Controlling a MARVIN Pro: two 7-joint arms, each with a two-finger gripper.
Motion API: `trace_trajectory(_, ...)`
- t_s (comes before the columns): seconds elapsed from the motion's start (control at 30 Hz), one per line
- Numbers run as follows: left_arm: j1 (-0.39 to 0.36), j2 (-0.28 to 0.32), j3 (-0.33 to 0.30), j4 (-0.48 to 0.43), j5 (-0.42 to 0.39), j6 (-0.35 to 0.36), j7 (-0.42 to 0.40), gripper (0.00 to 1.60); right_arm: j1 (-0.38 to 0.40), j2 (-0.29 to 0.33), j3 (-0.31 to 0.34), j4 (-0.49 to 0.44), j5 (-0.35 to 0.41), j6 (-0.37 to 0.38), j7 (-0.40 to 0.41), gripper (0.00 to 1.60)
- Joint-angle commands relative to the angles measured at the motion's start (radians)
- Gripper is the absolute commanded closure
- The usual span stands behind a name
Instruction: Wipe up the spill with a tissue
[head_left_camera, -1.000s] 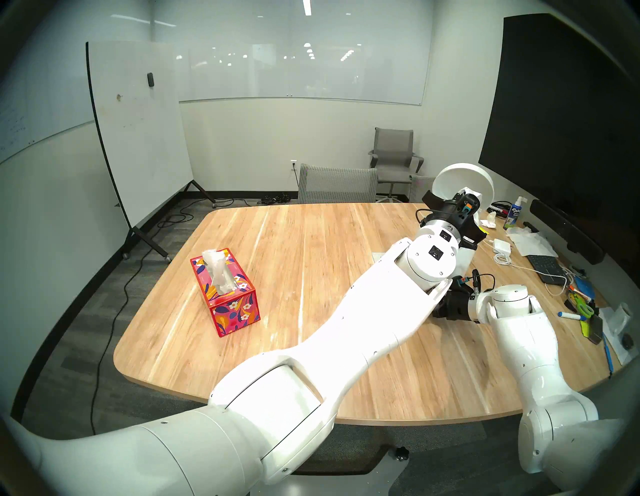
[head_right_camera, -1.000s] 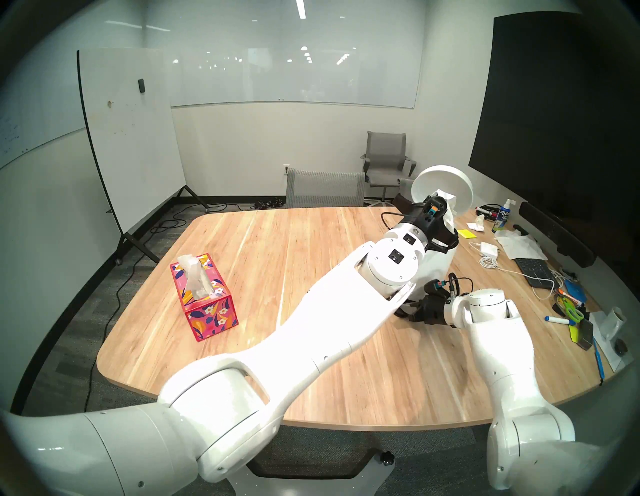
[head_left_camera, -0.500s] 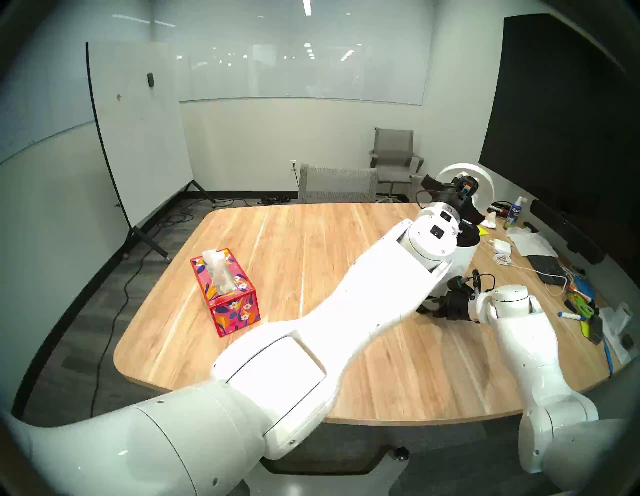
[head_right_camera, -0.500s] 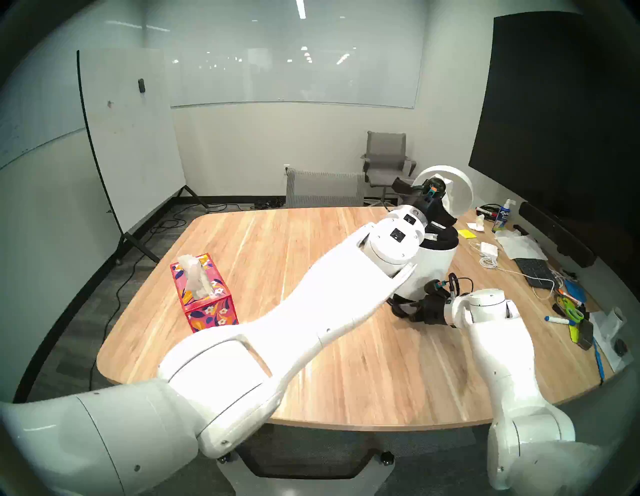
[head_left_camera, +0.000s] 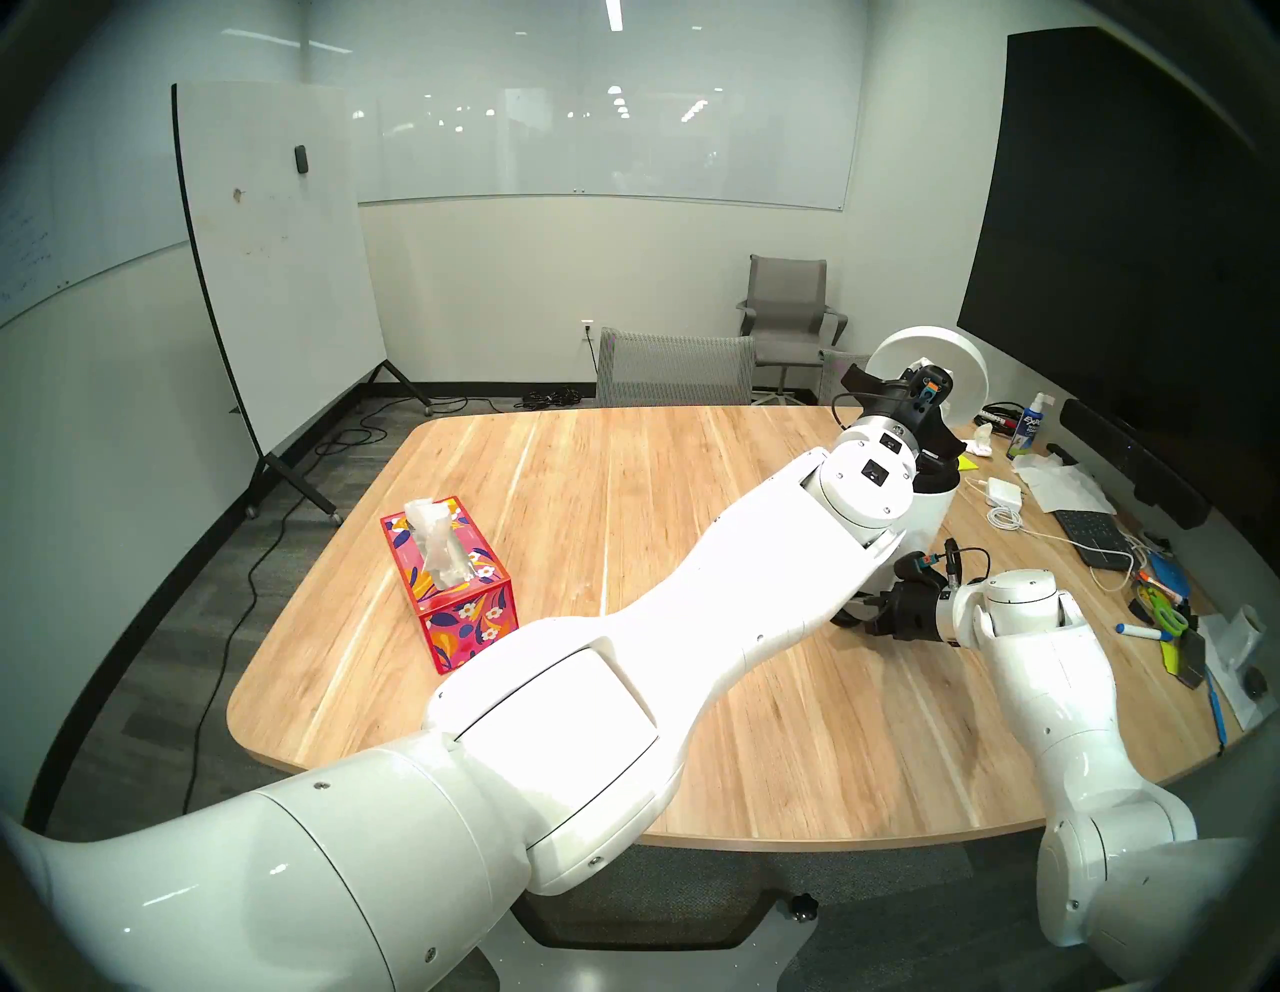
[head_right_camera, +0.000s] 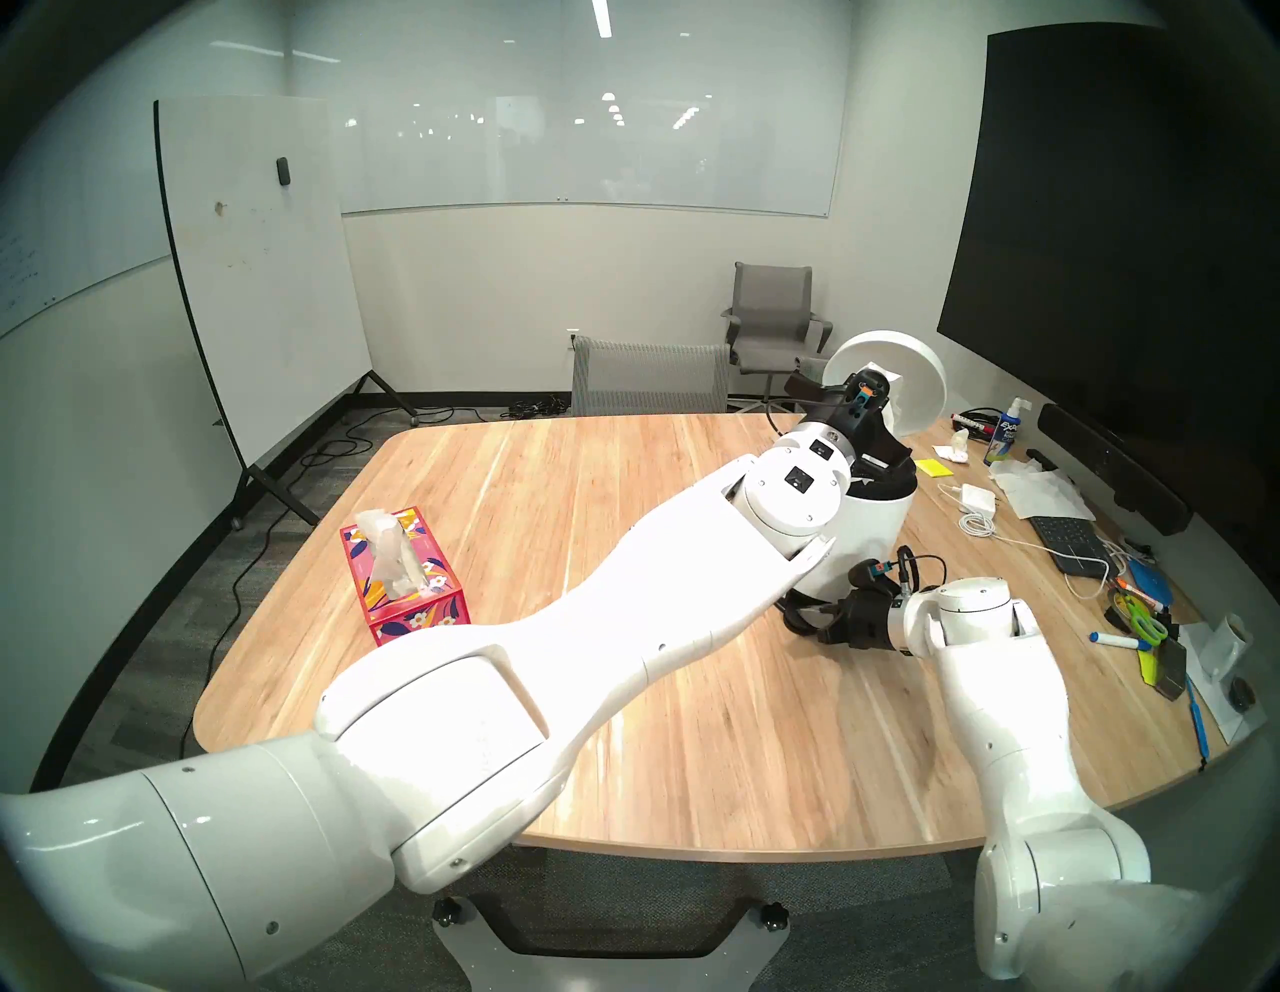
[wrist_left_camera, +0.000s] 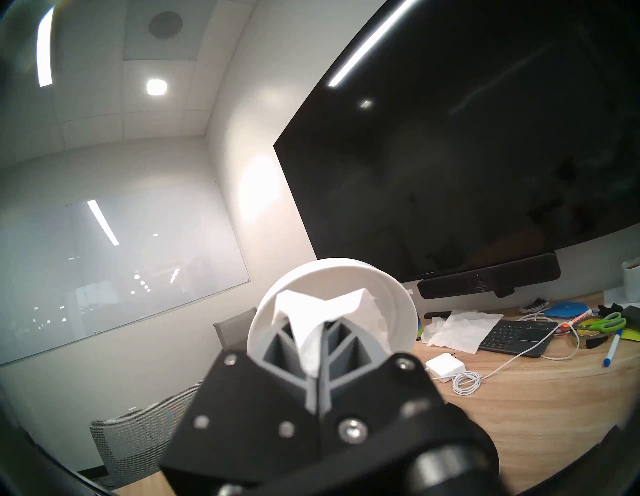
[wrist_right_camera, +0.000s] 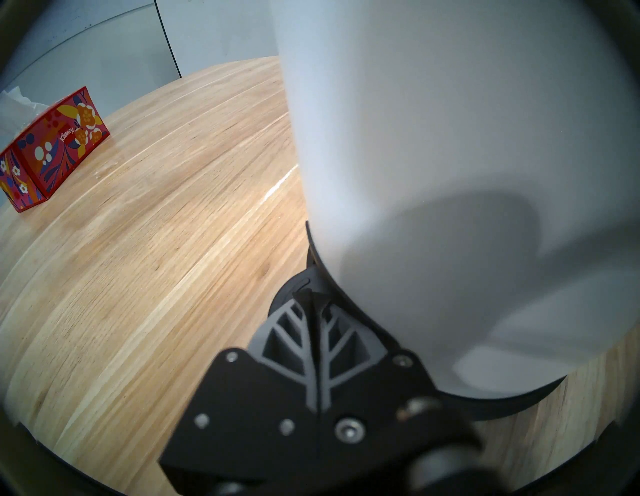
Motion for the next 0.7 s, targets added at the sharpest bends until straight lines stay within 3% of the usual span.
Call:
trace_trajectory(0.0, -0.078, -0.021, 0.013, -0.002, -0.050, -0.022, 0.015, 1.60, -0.032, 0.011, -0.005, 0.021, -0.017, 0.009, -0.014, 1.60)
trace_trajectory(0.67, -0.160, -0.021, 0.103, 0.045, -0.181, -0.018, 0.043, 1.60, -0.031, 0.011, -0.005, 0.021, -0.012, 0.008, -0.011, 1.60)
